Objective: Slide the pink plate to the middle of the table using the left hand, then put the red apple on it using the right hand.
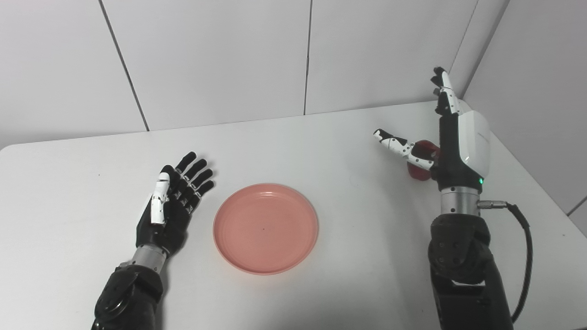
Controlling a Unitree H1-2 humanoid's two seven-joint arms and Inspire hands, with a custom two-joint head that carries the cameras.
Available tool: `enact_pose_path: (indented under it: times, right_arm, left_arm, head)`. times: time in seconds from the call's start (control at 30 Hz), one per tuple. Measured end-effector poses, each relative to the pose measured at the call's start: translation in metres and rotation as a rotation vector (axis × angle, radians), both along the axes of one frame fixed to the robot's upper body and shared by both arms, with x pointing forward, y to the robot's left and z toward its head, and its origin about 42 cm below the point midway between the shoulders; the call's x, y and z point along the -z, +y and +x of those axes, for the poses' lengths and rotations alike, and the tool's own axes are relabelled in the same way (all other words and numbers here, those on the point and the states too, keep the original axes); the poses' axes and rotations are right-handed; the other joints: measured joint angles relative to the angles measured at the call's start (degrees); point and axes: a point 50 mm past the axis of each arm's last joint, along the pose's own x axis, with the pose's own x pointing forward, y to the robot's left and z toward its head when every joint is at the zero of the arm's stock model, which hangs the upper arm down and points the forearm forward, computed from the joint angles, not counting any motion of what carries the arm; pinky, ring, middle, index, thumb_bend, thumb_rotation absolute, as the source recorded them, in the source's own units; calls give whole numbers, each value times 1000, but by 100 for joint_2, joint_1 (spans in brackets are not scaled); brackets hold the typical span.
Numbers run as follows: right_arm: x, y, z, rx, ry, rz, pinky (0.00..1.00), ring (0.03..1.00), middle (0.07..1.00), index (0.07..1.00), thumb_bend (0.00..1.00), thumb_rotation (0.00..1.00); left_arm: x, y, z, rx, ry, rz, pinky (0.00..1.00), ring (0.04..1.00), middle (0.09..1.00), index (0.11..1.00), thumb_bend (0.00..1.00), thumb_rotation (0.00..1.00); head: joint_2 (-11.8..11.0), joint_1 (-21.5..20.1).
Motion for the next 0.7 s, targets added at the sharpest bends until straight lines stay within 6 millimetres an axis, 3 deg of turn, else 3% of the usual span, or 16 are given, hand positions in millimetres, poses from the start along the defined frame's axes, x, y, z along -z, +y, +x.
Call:
enact_pose_path:
  times: [0.3, 0.53, 0.7]
  right_arm:
    - [19, -25, 5, 69, 68, -27, 796, 896, 943, 980, 1000, 537]
    - [42, -49, 11, 126, 150, -22, 745, 877, 947, 993, 1000, 575]
    - [47, -53, 13, 140, 177, -21, 708, 852, 931, 970, 1000, 562]
  left_arm:
    - [0, 0, 0, 0, 0, 0, 868, 866, 874, 860, 335, 1000]
    - [0, 1, 0, -1, 0, -1, 862, 864, 874, 860, 331, 1000]
    - [0, 1, 0, 0, -1, 2, 871, 873, 884, 866, 333, 1000]
  head:
    - [9, -70]
    - [9, -70]
    - [61, -70]
